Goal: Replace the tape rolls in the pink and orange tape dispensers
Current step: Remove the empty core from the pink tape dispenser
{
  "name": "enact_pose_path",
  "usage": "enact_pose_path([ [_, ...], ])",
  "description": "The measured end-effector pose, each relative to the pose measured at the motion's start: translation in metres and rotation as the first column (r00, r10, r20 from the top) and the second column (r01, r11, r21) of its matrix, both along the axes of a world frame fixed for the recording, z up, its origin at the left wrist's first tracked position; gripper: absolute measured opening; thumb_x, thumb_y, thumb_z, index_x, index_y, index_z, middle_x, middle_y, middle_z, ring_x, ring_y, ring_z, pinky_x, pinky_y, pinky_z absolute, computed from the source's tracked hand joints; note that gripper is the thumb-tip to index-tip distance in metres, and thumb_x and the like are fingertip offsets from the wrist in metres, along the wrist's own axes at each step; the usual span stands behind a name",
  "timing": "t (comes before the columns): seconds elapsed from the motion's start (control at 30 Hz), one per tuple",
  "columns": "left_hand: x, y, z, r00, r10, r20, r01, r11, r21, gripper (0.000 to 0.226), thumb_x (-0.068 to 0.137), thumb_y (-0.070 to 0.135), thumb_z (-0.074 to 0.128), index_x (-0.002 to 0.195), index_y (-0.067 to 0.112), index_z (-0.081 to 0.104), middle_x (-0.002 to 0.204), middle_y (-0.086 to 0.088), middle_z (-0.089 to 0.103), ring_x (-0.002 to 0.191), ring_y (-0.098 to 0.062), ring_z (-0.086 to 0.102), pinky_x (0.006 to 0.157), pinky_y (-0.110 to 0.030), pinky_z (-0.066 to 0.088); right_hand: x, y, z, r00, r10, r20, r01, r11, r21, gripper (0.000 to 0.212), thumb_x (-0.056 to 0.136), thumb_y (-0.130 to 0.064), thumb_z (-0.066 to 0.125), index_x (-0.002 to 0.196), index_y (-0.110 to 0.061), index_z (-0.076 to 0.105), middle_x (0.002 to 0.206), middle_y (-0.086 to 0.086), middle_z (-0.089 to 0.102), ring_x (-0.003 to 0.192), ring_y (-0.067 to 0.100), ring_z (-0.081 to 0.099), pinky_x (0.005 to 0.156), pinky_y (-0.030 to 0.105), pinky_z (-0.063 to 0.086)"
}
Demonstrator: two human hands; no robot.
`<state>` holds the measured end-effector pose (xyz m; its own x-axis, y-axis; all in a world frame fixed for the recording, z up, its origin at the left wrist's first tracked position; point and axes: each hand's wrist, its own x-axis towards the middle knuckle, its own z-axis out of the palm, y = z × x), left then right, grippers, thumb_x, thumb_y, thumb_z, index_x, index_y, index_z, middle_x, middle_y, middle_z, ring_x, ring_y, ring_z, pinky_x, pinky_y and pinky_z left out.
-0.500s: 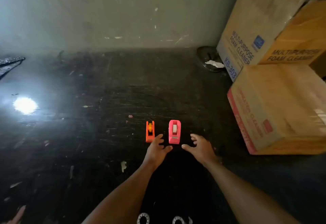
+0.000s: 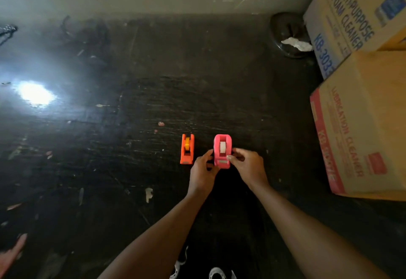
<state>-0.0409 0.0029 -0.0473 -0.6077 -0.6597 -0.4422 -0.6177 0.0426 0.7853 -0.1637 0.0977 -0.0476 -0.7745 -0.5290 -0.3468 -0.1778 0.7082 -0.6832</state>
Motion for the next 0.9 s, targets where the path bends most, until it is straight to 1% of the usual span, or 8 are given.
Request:
enact_pose_path([
  [0.07,-0.001,-0.001,-0.005,1.000,-0.004,0.015,0.005,0.999,-0.046,0.063,0.096,0.007,0.069,0.152,0.020,0.046,0.141,-0.003,0.058,0.122,-0.016,0.064,0.107,-0.035,0.054,-0.001,0.000,-0.003,1.000,-0.017,0.015,0.018,1.000,-0.024,0.041,0.093,-0.030,0.073,0.130,-0.013,0.068,0.125,0.003,0.074,0.114,0.016,0.070,0.102,0.040,0.056],
  [0.2,-0.001,-0.002,-0.005,0.999,-0.039,0.022,0.041,0.996,-0.080,0.063,0.096,0.008,0.069,0.154,0.019,0.045,0.142,0.000,0.056,0.111,-0.006,0.061,0.094,-0.020,0.051,0.003,0.002,-0.005,0.995,-0.056,0.077,0.061,0.996,-0.066,0.038,0.092,-0.026,0.074,0.128,-0.014,0.069,0.122,0.004,0.075,0.108,0.015,0.071,0.095,0.043,0.060],
  [0.23,0.000,-0.003,-0.005,0.999,-0.044,0.020,0.045,0.995,-0.089,0.063,0.096,0.008,0.070,0.153,0.019,0.046,0.142,0.000,0.056,0.110,-0.006,0.061,0.093,-0.020,0.051,0.004,0.003,-0.005,0.995,-0.062,0.080,0.067,0.995,-0.069,0.037,0.092,-0.026,0.074,0.127,-0.014,0.069,0.122,0.003,0.075,0.108,0.015,0.071,0.095,0.043,0.060],
  [0.33,0.008,0.001,-0.004,0.998,-0.061,0.022,0.063,0.993,-0.099,0.063,0.094,0.009,0.072,0.152,0.020,0.048,0.138,-0.001,0.060,0.109,-0.009,0.065,0.097,-0.028,0.057,0.014,0.011,-0.001,0.994,-0.062,0.085,0.068,0.995,-0.069,0.036,0.092,-0.025,0.074,0.126,-0.014,0.070,0.120,0.003,0.075,0.104,0.014,0.072,0.092,0.042,0.061],
  [0.4,0.020,0.009,-0.004,0.997,-0.072,0.027,0.075,0.991,-0.113,0.063,0.093,0.011,0.074,0.151,0.022,0.050,0.135,0.001,0.061,0.107,-0.010,0.067,0.096,-0.030,0.059,0.025,0.021,0.001,0.994,-0.058,0.088,0.065,0.995,-0.072,0.036,0.092,-0.024,0.074,0.126,-0.014,0.070,0.118,0.003,0.075,0.102,0.013,0.072,0.090,0.040,0.062],
  [0.6,0.074,0.046,0.001,0.992,-0.128,0.006,0.128,0.985,-0.118,0.060,0.090,0.019,0.077,0.145,0.025,0.054,0.130,0.006,0.064,0.106,-0.005,0.068,0.094,-0.030,0.061,0.075,0.067,0.005,0.997,-0.028,0.078,0.035,0.996,-0.088,0.035,0.092,-0.025,0.075,0.124,-0.015,0.071,0.114,0.000,0.076,0.098,0.009,0.073,0.088,0.038,0.063],
  [0.73,0.110,0.070,0.002,0.986,-0.168,0.015,0.168,0.977,-0.133,0.058,0.090,0.022,0.078,0.144,0.025,0.055,0.127,0.007,0.066,0.105,-0.004,0.069,0.095,-0.029,0.060,0.110,0.097,0.008,0.994,-0.025,0.103,0.034,0.996,-0.088,0.032,0.091,-0.027,0.075,0.121,-0.018,0.073,0.109,-0.005,0.077,0.096,0.005,0.073,0.088,0.037,0.063],
  [0.9,0.142,0.092,0.000,0.979,-0.199,0.031,0.202,0.973,-0.112,0.055,0.089,0.023,0.078,0.141,0.027,0.059,0.121,0.006,0.071,0.100,-0.003,0.071,0.092,-0.029,0.061,0.146,0.124,0.012,0.993,-0.013,0.117,0.022,0.997,-0.076,0.028,0.094,-0.026,0.073,0.121,-0.019,0.073,0.106,-0.013,0.073,0.094,0.000,0.068,0.092,0.027,0.058],
])
